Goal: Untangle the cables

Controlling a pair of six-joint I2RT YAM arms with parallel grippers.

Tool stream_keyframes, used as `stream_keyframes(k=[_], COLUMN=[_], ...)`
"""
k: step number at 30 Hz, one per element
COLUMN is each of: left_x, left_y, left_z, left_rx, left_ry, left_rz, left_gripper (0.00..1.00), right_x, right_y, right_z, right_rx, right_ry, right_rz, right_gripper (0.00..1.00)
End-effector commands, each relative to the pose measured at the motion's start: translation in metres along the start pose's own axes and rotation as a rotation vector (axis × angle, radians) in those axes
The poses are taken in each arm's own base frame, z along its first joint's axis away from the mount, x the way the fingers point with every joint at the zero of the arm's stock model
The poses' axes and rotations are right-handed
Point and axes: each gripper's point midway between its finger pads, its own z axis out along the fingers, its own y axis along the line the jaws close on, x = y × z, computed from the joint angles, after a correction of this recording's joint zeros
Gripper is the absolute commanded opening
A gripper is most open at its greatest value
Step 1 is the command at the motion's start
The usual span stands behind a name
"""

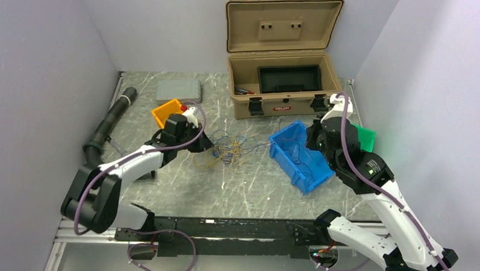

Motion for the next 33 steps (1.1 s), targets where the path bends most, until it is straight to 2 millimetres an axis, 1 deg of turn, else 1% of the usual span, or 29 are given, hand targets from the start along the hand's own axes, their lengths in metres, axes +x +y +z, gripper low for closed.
stream_keyframes(k=[1, 3, 4, 5, 6, 8, 10, 12, 13, 14, 15, 16, 17, 18, 19, 20, 23, 25, 29, 31, 33], left_x=[-0.015, -0.018, -0.019, -0.02, -0.021, -0.022, -0.023, -0.027, -0.03, -0.032, -0.034, -0.036, -0.038, -0.042, -0.044, -0.046, -0.055, -0.062, -0.071, -0.069, -0.067], left_y=[0.027, 0.045, 0.051, 0.06, 0.066, 0.078, 0.085, 0.083, 0.075, 0.063, 0.047, 0.03, 0.013, -0.002, -0.017, -0.03, -0.064, -0.08, -0.12, -0.142, -0.16], left_z=[-0.03, -0.043, -0.049, -0.055, -0.061, -0.071, -0.079, -0.083, -0.083, -0.08, -0.076, -0.074, -0.074, -0.075, -0.075, -0.076, -0.082, -0.086, -0.09, -0.088, -0.087], left_rx=[-0.2, -0.328, -0.369, -0.429, -0.478, -0.565, -0.627, -0.632, -0.599, -0.55, -0.48, -0.421, -0.374, -0.338, -0.287, -0.241, -0.106, -0.058, 0.107, 0.234, 0.346], left_ry=[-0.083, -0.095, -0.095, -0.102, -0.111, -0.123, -0.139, -0.149, -0.151, -0.148, -0.152, -0.16, -0.177, -0.205, -0.223, -0.238, -0.29, -0.327, -0.367, -0.39, -0.416], left_rz=[0.092, 0.093, 0.097, 0.095, 0.089, 0.07, 0.048, 0.049, 0.066, 0.096, 0.143, 0.194, 0.235, 0.271, 0.301, 0.319, 0.364, 0.389, 0.469, 0.528, 0.574], left_gripper=[0.0, 0.0, 0.0, 0.0, 0.0, 0.0, 0.0, 0.0, 0.0, 0.04, 0.13, 0.3, 0.5, 0.63, 0.73, 0.8, 0.92, 0.99, 0.99, 0.99, 0.99], right_x=[-0.031, -0.04, -0.045, -0.05, -0.054, -0.065, -0.07, -0.074, -0.075, -0.076, -0.078, -0.081, -0.084, -0.087, -0.092, -0.097, -0.112, -0.121, -0.137, -0.142, -0.147], right_y=[-0.027, -0.034, -0.035, -0.034, -0.029, -0.01, 0.013, 0.04, 0.052, 0.063, 0.074, 0.084, 0.091, 0.099, 0.105, 0.11, 0.127, 0.138, 0.153, 0.159, 0.164], right_z=[-0.019, -0.027, -0.032, -0.038, -0.041, -0.05, -0.054, -0.06, -0.061, -0.063, -0.065, -0.068, -0.069, -0.07, -0.072, -0.074, -0.079, -0.082, -0.087, -0.088, -0.088], right_rx=[0.128, 0.149, 0.143, 0.121, 0.077, -0.05, -0.181, -0.312, -0.37, -0.424, -0.478, -0.524, -0.556, -0.593, -0.616, -0.636, -0.706, -0.75, -0.813, -0.836, -0.854], right_ry=[-0.129, -0.166, -0.187, -0.213, -0.233, -0.273, -0.273, -0.252, -0.236, -0.223, -0.216, -0.215, -0.217, -0.216, -0.224, -0.229, -0.238, -0.242, -0.264, -0.274, -0.281], right_rz=[0.08, 0.107, 0.121, 0.136, 0.135, 0.126, 0.093, 0.05, 0.03, 0.015, 0.004, -0.001, -0.003, -0.003, -0.002, 0.0, 0.002, 0.007, 0.024, 0.032, 0.04], right_gripper=[0.0, 0.0, 0.0, 0.0, 0.0, 0.0, 0.0, 0.0, 0.0, 0.0, 0.0, 0.0, 0.0, 0.0, 0.0, 0.0, 0.0, 0.0, 0.0, 0.0, 0.0])
